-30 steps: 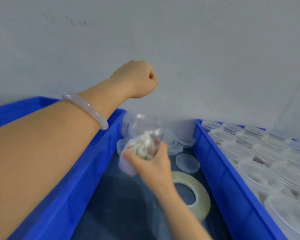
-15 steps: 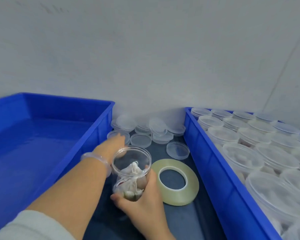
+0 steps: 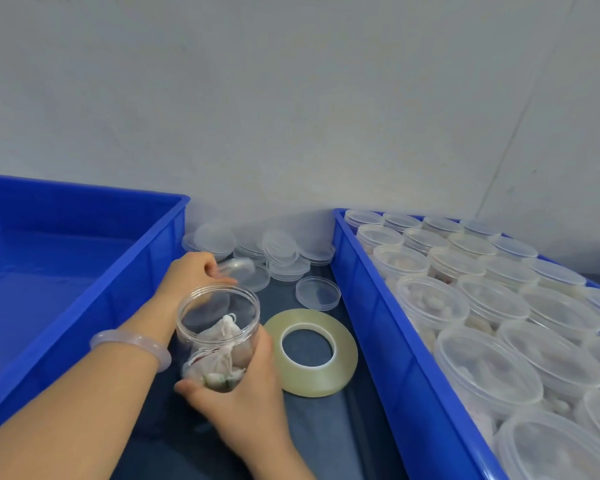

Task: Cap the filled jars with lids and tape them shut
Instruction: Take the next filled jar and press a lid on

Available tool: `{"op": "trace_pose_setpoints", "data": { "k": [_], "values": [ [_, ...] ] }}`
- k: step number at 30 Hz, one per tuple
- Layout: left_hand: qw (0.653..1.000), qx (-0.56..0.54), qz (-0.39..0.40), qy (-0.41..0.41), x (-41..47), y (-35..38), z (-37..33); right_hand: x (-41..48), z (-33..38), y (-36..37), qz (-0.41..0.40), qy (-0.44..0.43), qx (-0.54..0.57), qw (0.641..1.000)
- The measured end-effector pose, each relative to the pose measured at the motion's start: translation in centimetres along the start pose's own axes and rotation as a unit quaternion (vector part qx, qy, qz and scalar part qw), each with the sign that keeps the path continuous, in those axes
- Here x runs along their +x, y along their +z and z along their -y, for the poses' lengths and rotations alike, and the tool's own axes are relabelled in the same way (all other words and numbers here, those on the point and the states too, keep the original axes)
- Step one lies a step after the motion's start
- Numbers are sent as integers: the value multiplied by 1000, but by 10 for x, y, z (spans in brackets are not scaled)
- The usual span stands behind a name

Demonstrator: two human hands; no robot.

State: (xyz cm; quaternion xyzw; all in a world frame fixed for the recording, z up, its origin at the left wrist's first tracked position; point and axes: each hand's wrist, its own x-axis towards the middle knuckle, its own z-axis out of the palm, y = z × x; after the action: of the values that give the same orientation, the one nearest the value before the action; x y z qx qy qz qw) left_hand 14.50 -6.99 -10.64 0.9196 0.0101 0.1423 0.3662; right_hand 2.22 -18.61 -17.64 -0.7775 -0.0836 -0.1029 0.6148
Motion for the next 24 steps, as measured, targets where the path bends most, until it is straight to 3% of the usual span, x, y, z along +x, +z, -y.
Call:
{"op": "trace_pose_setpoints", "data": {
  "k": [2, 4, 6, 8, 13, 17, 19, 21, 24],
  "values": [
    [998, -45, -46, -22, -4, -5, -2, -1, 1, -1, 1, -1, -5, 1000],
    [977, -168, -126, -34, -13, -16, -14, -1, 0, -1, 1, 4, -1, 1000],
    [946, -255, -199, -2, -26, -32, -34, 0, 0, 0, 5, 11, -1, 1000],
    [938, -253, -231, 40, -45, -49, -50, 0, 0, 1, 13, 15, -14, 1000],
    [952, -297, -77, -22, -86, -56, -43, 0, 2, 1, 9, 7, -15, 1000],
    [961, -246, -121, -23, -84, -62, -35, 0, 1, 2, 13, 17, -18, 1000],
    [959, -261, -106, -39, -81, -64, -28, 0, 1, 1, 16, 19, -20, 999],
    [951, -297, -39, -72, -81, -56, -21, 0, 0, 1, 18, 16, -18, 1000],
    [918, -379, 29, -111, -86, -39, -12, 0, 0, 2, 23, 21, -14, 999]
  ]
}}
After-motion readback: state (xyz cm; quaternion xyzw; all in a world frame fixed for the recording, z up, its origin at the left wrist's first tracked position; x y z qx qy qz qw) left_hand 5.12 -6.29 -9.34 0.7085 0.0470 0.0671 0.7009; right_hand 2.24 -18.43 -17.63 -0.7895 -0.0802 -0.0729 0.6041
